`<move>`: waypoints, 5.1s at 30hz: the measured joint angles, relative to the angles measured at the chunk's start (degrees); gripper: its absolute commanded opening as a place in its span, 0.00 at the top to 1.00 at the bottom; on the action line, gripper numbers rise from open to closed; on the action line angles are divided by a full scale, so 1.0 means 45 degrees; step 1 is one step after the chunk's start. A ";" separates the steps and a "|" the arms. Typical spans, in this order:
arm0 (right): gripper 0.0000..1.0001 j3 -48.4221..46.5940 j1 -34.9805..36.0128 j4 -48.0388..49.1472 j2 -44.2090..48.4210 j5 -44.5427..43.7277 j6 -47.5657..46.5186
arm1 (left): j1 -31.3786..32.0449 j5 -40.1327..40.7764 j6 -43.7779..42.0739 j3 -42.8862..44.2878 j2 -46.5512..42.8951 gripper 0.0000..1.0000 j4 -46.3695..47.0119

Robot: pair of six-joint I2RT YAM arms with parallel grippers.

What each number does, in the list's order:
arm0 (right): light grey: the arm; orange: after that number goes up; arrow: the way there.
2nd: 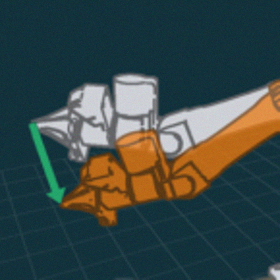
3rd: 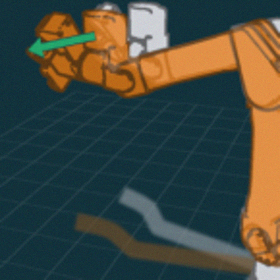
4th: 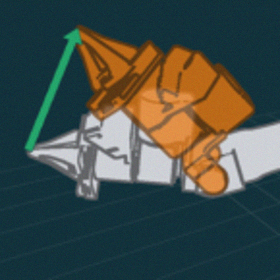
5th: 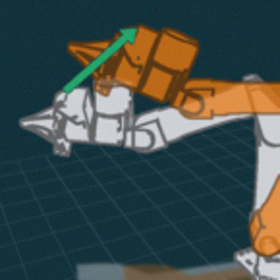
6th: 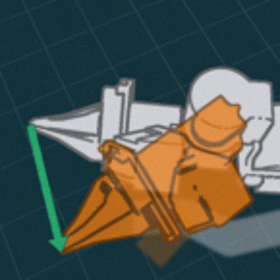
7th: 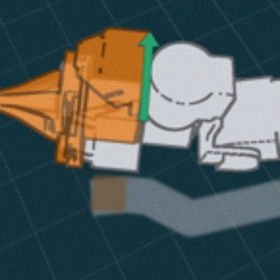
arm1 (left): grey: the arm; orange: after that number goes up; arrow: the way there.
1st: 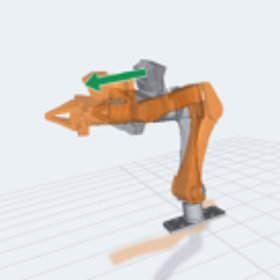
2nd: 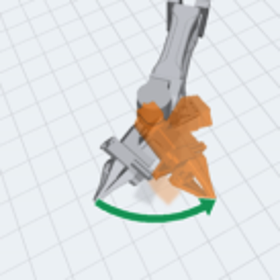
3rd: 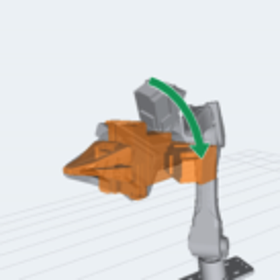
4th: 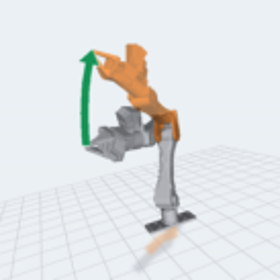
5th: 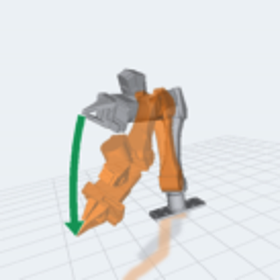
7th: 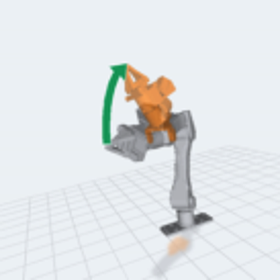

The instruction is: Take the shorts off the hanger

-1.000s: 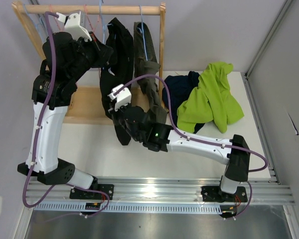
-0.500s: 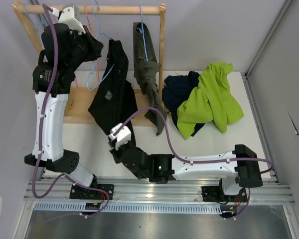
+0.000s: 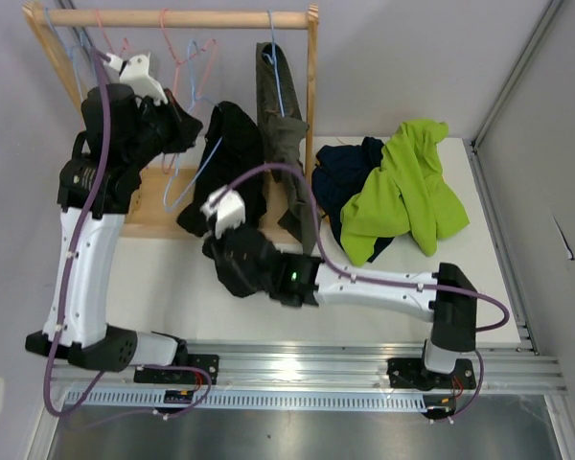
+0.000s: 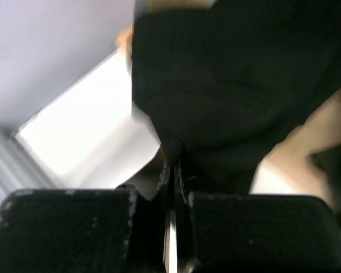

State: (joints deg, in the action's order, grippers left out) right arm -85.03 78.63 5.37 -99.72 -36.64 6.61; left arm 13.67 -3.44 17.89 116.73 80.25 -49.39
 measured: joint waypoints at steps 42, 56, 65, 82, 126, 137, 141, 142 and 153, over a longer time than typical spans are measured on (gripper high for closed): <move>1.00 -0.0005 -0.3211 -0.0967 0.1705 0.1069 -0.0151 | 0.1073 -0.1321 0.0719 -0.7019 -0.5663 1.00 -0.2254; 1.00 0.3842 -0.1554 -0.1870 0.3740 -0.0015 0.0661 | 0.1603 0.0763 0.0340 -0.4129 -0.6334 1.00 -0.2793; 1.00 0.2667 0.2453 -0.2948 0.8461 -0.3405 -0.1836 | 0.1603 0.1758 -0.0087 -0.3667 -0.4745 1.00 -0.1394; 1.00 -0.9102 -0.7708 -0.5260 0.3215 0.0505 -0.4954 | 0.1593 0.2322 -0.0563 -0.2749 -0.2433 1.00 0.0029; 0.01 0.9398 -0.9617 -0.1894 0.8126 0.4041 0.2895 | -0.0398 0.1219 -0.0253 0.4255 0.4522 1.00 0.1564; 0.01 0.9423 -0.8850 -0.3104 0.9248 0.2929 0.3045 | -0.0612 0.0476 0.0126 0.2438 0.3623 0.71 0.1812; 0.01 0.8835 -0.8840 -0.3594 0.9292 0.2531 0.2934 | -0.0631 0.0296 0.0117 0.2132 0.3206 0.50 0.1812; 0.01 0.8694 -0.8840 -0.3648 0.9355 0.2443 0.2900 | -0.0631 0.0219 0.0214 0.2132 0.3143 0.46 0.1812; 0.01 0.8514 -0.8650 -0.4308 1.0637 0.1914 0.2963 | 0.0816 -0.1258 0.0393 0.3104 0.2565 0.28 0.1729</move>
State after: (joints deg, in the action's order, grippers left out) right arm -46.72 39.70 -14.02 -51.86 -28.03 19.94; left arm 17.34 -9.10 19.66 130.69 91.79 -41.60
